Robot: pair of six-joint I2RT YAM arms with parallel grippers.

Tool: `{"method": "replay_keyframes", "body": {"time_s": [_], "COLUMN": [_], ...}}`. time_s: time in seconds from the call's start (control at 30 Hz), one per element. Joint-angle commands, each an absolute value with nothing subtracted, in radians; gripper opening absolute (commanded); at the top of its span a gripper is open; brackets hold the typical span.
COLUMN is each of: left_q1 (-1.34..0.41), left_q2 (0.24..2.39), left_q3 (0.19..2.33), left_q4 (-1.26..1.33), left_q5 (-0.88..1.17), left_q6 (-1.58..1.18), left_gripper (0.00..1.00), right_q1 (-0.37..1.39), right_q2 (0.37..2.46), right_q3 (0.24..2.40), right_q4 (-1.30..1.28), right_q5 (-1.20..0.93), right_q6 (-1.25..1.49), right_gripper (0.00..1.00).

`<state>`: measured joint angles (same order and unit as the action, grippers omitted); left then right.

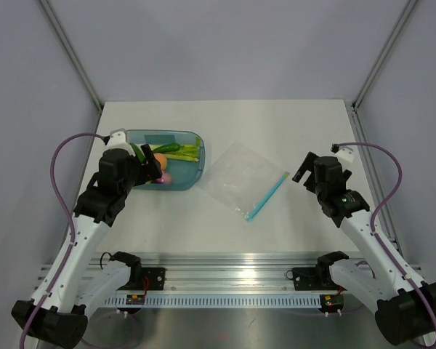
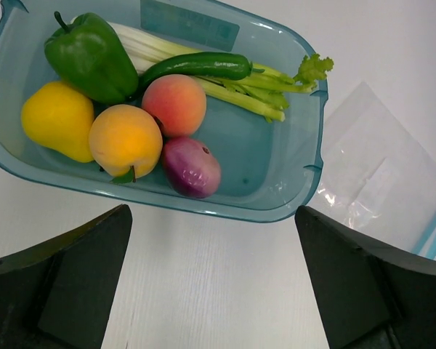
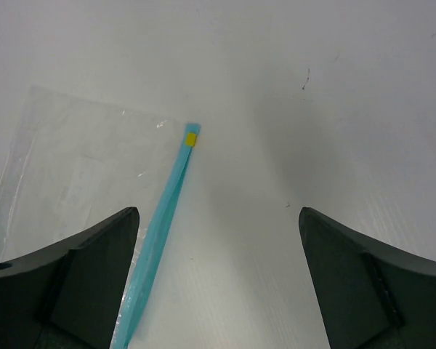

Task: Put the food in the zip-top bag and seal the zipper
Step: Pick up the zipper food storage bag at the center of the board.

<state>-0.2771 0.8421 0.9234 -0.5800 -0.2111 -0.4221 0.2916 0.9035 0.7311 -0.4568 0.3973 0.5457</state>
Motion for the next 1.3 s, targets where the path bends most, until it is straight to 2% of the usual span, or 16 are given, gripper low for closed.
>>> {"method": "replay_keyframes", "body": {"time_s": [0.0,0.4,0.57,0.63,0.77,0.87,0.9,1.03,1.13,1.27], "left_q1": [-0.275,-0.279,-0.431,-0.471,-0.518,-0.546,-0.558,-0.646,-0.675,-0.693], "left_q2": [0.822,0.830,0.952,0.995,1.063,1.071,1.074,1.149,1.193,1.198], "left_q3": [0.960,0.965,1.012,1.035,1.058,1.058,1.058,1.101,1.141,1.144], "left_q4": [-0.572,-0.597,-0.693,-0.713,-0.726,-0.710,-0.701,-0.747,-0.781,-0.759], "left_q5": [-0.172,-0.167,-0.403,-0.416,-0.388,-0.364,-0.359,-0.431,-0.468,-0.448], "left_q6": [-0.397,-0.379,-0.371,-0.376,-0.388,-0.396,-0.394,-0.380,-0.371,-0.370], "left_gripper": [0.99,0.99,0.99,0.99,0.99,0.99,0.99,0.99,0.99,0.99], "right_q1": [0.285,0.285,0.285,0.285,0.304,0.334,0.337,0.348,0.348,0.350], "right_q2": [0.881,0.894,0.981,1.012,1.107,1.164,1.173,1.212,1.242,1.296], "right_q3": [0.718,0.675,0.640,0.582,0.456,0.449,0.449,0.459,0.471,0.504], "right_q4": [-0.414,-0.380,-0.344,-0.237,-0.034,0.035,0.046,0.091,0.106,0.118], "right_q5": [0.383,0.276,0.103,0.022,-0.110,-0.123,-0.127,-0.141,-0.141,-0.166], "right_q6": [0.554,0.564,0.736,0.829,0.948,0.965,0.966,0.985,0.982,0.989], "right_gripper": [0.99,1.00,0.99,0.99,0.91,0.80,0.74,0.59,0.53,0.51]}}
